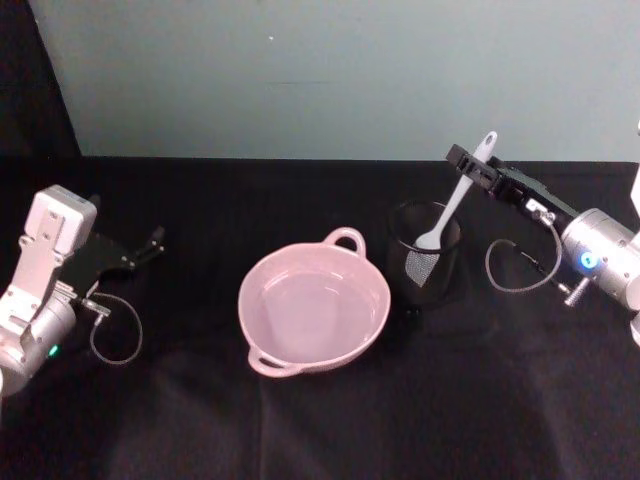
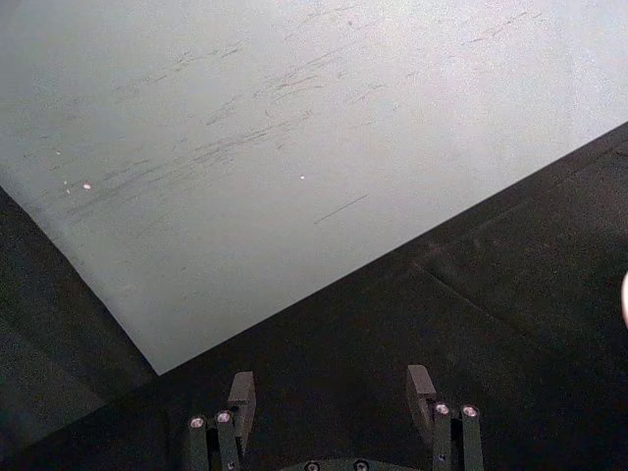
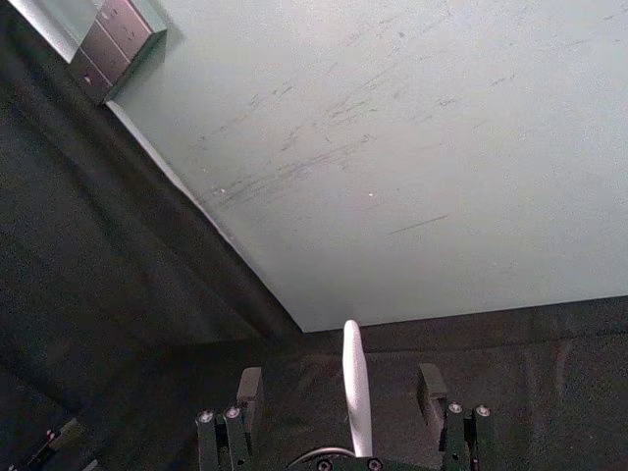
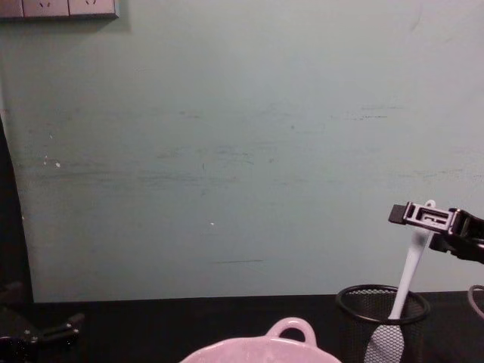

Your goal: Use the one hand to pick up the spoon and stir the clear water in the bowl.

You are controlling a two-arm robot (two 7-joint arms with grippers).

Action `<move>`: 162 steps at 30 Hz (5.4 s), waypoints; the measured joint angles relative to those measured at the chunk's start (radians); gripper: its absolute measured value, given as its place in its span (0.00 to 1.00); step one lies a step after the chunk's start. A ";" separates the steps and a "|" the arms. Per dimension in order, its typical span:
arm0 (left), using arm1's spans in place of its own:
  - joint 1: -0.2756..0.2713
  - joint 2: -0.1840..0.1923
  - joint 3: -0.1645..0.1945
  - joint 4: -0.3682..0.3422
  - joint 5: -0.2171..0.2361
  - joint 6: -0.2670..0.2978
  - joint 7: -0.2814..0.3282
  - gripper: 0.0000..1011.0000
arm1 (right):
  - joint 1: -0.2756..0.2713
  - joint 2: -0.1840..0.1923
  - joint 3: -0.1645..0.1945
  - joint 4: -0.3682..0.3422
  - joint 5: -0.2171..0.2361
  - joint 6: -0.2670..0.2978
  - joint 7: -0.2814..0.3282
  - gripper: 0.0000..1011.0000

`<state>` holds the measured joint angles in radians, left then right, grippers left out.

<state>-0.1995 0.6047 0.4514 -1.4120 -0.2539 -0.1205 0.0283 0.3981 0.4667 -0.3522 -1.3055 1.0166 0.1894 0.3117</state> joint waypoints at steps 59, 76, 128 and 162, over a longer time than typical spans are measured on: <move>0.000 0.000 0.000 0.000 0.000 0.000 0.000 1.00 | -0.028 0.041 0.003 -0.092 -0.047 -0.023 -0.021 0.12; 0.000 0.000 0.000 0.000 0.000 0.000 0.000 1.00 | -0.061 0.161 0.035 -0.360 -0.083 0.082 -0.106 0.12; 0.000 0.000 0.000 0.000 0.000 0.000 0.000 1.00 | 0.075 0.019 -0.319 -0.234 -0.274 0.000 0.127 0.12; 0.000 0.000 0.000 0.000 0.000 0.000 0.000 1.00 | 0.097 -0.095 -0.271 -0.044 -0.441 -0.152 0.142 0.12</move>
<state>-0.1995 0.6047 0.4514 -1.4120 -0.2539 -0.1205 0.0283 0.4950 0.3720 -0.6230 -1.3494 0.5760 0.0376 0.4537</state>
